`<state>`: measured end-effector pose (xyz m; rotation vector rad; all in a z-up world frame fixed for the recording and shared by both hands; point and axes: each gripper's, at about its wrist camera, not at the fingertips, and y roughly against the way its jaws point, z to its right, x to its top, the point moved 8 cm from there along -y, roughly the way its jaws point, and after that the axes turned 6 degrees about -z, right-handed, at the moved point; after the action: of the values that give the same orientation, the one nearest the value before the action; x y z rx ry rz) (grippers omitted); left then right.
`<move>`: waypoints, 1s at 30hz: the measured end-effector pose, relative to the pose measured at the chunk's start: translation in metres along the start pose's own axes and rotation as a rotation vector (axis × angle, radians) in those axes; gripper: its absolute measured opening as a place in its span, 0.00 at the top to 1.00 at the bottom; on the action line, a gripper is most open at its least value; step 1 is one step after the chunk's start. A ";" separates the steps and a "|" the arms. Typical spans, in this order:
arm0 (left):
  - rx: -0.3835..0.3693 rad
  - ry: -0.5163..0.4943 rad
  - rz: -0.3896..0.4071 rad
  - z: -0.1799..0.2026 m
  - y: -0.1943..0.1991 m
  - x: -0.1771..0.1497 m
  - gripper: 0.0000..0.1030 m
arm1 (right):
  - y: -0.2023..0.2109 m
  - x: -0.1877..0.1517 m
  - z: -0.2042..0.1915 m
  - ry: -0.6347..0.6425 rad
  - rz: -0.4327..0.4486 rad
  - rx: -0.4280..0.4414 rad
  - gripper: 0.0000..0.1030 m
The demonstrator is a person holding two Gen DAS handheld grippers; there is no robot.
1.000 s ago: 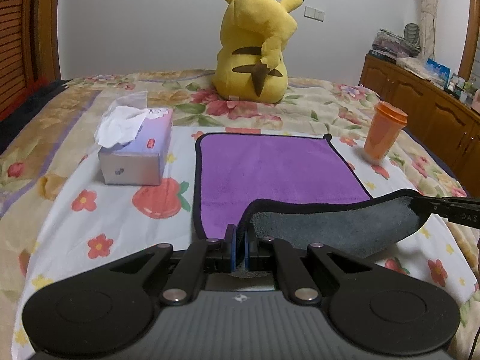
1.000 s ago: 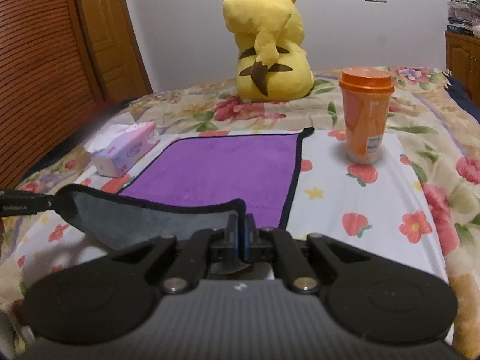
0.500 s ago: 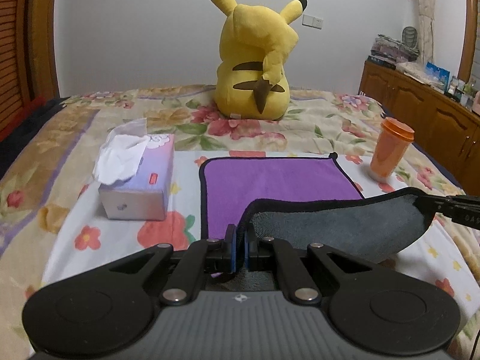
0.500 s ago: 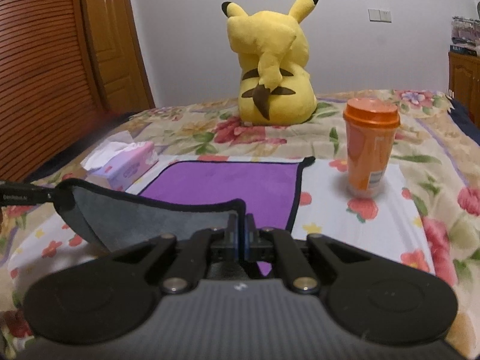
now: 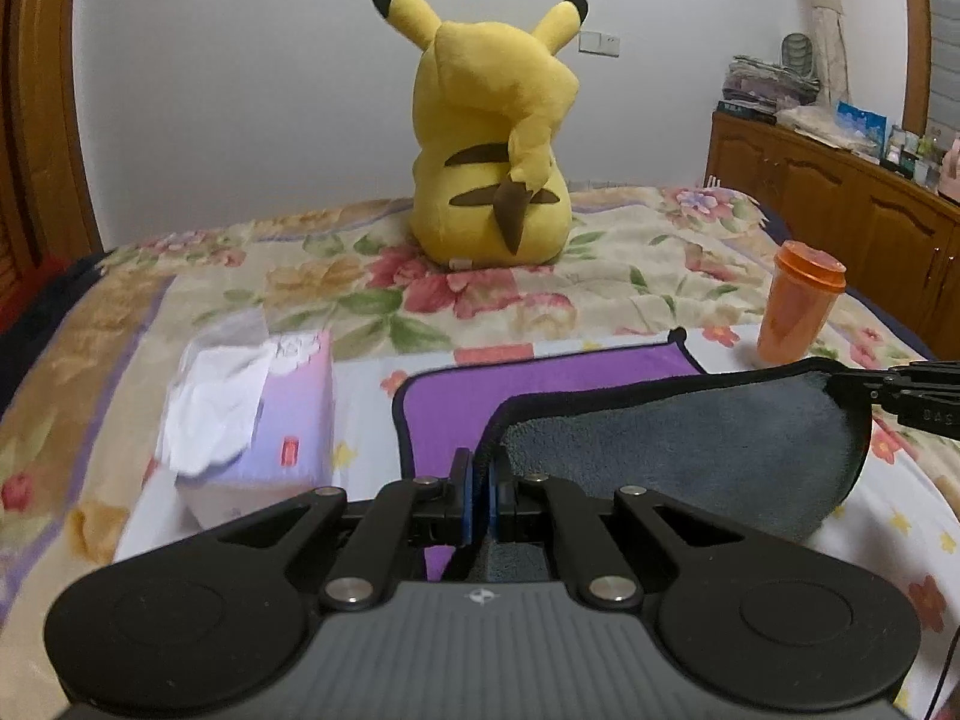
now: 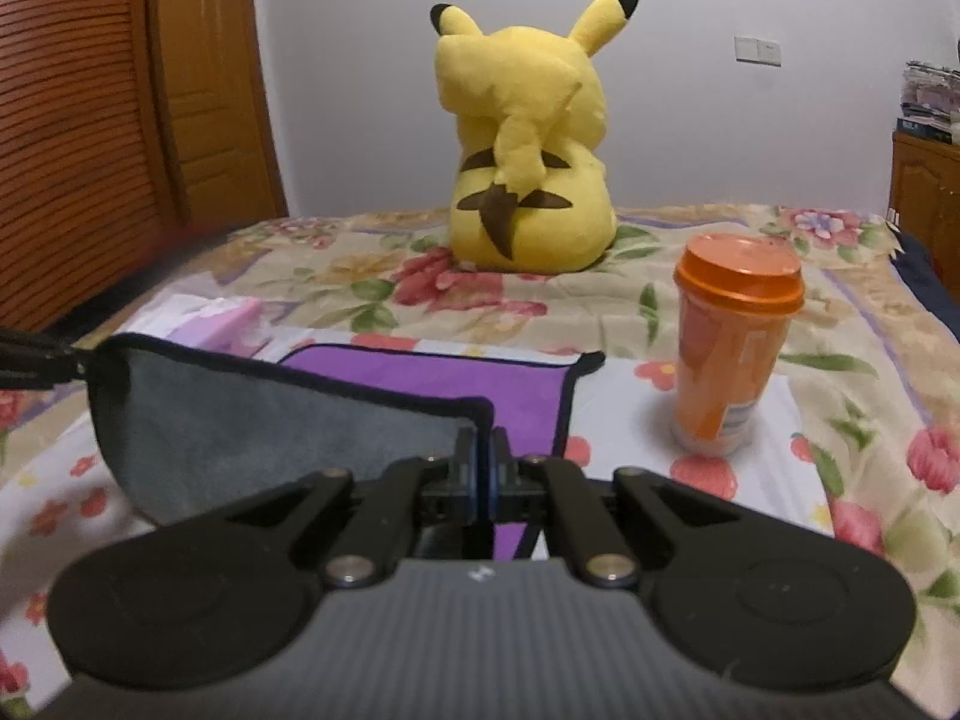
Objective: Fold towel
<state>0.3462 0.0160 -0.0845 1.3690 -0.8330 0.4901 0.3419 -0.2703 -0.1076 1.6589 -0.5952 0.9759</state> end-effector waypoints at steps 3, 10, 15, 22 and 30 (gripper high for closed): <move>0.001 -0.024 0.020 0.002 -0.001 0.011 0.94 | -0.006 0.006 0.003 0.004 0.010 -0.010 0.96; 0.006 -0.054 0.055 0.001 0.001 0.038 0.95 | -0.005 0.036 0.000 0.066 0.065 -0.015 0.96; 0.023 -0.064 0.071 -0.001 -0.001 0.053 0.95 | -0.006 0.052 -0.004 0.121 0.091 -0.029 0.96; 0.049 -0.047 0.087 -0.011 -0.010 0.071 0.95 | -0.016 0.067 -0.008 0.188 0.110 -0.053 0.96; 0.063 -0.037 0.090 -0.015 -0.029 0.085 0.94 | -0.034 0.079 -0.001 0.187 0.123 -0.080 0.96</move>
<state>0.4248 0.0123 -0.0387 1.4064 -0.9189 0.5664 0.4111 -0.2516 -0.0594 1.4550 -0.6072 1.1671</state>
